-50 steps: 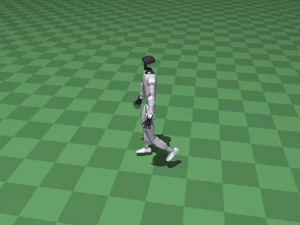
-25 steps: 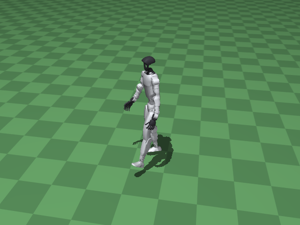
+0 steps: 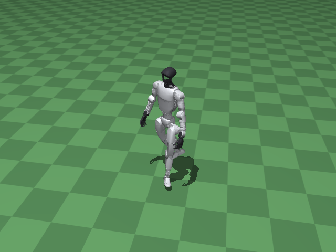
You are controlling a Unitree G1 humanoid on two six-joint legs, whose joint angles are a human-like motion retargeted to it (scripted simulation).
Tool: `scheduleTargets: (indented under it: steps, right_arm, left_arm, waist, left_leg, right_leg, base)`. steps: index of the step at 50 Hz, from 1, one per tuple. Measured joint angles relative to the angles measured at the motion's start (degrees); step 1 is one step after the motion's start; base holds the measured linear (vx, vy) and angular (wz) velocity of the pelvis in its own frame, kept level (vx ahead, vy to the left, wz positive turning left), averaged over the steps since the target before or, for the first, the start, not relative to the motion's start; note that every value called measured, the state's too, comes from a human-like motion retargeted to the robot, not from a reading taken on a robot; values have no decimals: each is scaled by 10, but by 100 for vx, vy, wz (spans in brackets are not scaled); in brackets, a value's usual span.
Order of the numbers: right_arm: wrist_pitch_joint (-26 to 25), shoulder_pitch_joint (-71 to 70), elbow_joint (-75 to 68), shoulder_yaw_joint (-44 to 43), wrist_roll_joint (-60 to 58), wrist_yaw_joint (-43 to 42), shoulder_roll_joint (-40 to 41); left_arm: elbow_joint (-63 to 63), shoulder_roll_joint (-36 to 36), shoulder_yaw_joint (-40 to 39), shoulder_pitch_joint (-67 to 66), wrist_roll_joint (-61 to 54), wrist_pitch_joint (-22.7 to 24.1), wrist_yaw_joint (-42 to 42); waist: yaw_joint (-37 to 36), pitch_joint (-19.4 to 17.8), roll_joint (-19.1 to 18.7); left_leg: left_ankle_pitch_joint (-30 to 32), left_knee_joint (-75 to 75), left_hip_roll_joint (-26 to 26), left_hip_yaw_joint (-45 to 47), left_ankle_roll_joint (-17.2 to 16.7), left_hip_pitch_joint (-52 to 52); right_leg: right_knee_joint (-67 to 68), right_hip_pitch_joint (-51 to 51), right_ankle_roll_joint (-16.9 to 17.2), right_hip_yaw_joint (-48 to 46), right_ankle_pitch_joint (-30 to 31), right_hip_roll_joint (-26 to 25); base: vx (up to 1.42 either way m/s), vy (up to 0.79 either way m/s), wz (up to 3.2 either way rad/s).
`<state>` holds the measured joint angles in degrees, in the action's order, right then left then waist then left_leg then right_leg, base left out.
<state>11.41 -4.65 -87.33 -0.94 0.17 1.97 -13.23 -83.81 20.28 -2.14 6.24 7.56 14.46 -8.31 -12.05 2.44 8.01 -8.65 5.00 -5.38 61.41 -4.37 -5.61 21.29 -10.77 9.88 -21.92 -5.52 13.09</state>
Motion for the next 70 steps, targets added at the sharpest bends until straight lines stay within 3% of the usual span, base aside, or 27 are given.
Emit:
scheduleTargets:
  steps: [3,7,10,13,17,21,25,30,35,42,54,62,65,70]
  right_arm:
    - [-15,7,1,-11,6,9,-8]
    - [-14,10,4,-13,26,7,-14]
    - [-20,3,7,-6,51,-7,-12]
    - [-15,2,12,-5,72,-12,-13]
    - [-3,-2,16,-3,93,-17,-14]
    - [6,-4,17,2,101,-20,-13]
    - [21,1,18,2,102,-18,-12]
    - [26,3,17,0,92,-27,-6]
    - [29,6,14,-6,74,-26,1]
    - [31,7,12,-11,61,-16,0]
    - [48,46,16,4,77,-6,-11]
    - [51,47,20,-3,78,2,-19]
    - [51,29,19,-11,98,4,-24]
    - [47,16,18,-11,133,0,-39]
  left_arm:
    - [5,1,0,-4,-23,-20,-13]
    - [6,1,11,-4,-56,-25,-19]
    - [10,4,32,6,-88,-30,-10]
    - [14,1,42,13,-83,-34,-7]
    - [24,-6,56,27,-70,-33,-2]
    - [39,-13,72,33,-62,-25,4]
    - [51,-18,79,25,-60,-8,7]
    - [43,-13,78,11,-77,10,23]
    - [2,-2,64,-5,-86,25,31]
    - [-52,4,45,-13,-69,21,24]
    - [-14,-25,56,-25,-32,40,51]
    - [15,-29,56,-35,-36,56,60]
    - [7,-25,56,-29,-31,54,61]
    - [-3,-29,59,-34,4,35,57]
  waist:
    - [7,-9,-19]
    - [11,6,-23]
    - [22,16,-13]
    - [33,16,-21]
    - [55,1,-32]
    - [81,-18,-39]
    - [108,-28,-44]
    - [130,-52,-25]
    - [144,-72,-14]
    - [145,-78,-19]
    - [152,-66,-23]
    - [122,-39,-30]
    - [108,-39,-38]
    - [92,-42,-31]
  left_leg:
    - [-1,0,-1,-56,-10,33]
    - [-19,0,13,-119,0,45]
    - [-31,0,34,-175,5,41]
    - [-40,-2,46,-231,-1,54]
    - [-55,-14,60,-317,-8,78]
    - [-65,-19,76,-409,-10,109]
    - [-62,-22,86,-504,-17,137]
    - [-70,-23,105,-604,-22,193]
    - [-85,-25,99,-680,-23,246]
    - [-105,-33,74,-756,-21,278]
    - [-91,-49,62,-911,-7,297]
    - [-32,-45,56,-986,-16,310]
    - [-6,-58,52,-997,-27,321]
    - [48,-147,110,-987,-59,312]
  right_leg:
    - [24,-34,-35,-14,64,-16]
    - [212,57,-48,22,121,3]
    - [330,166,0,122,100,-35]
    - [350,209,-24,117,35,-32]
    - [304,243,-48,115,-55,-35]
    - [202,260,-51,140,-75,-48]
    - [18,240,-46,184,-40,-68]
    - [-153,221,-11,233,30,-66]
    - [-260,222,14,268,24,-78]
    - [-263,275,34,189,-47,-98]
    - [-263,224,32,249,-87,-75]
    - [-263,201,50,229,34,-47]
    - [-263,185,51,238,92,-63]
    - [-263,141,51,244,91,-36]
  base:
    - [47,34,139]
    - [38,29,128]
    - [33,20,153]
    - [32,20,167]
    - [29,17,203]
    - [28,12,222]
    - [26,5,223]
    - [30,-1,186]
    - [32,-4,145]
    - [30,-5,108]
    - [36,-10,137]
    - [45,-22,72]
    - [48,-32,14]
    - [46,-21,3]
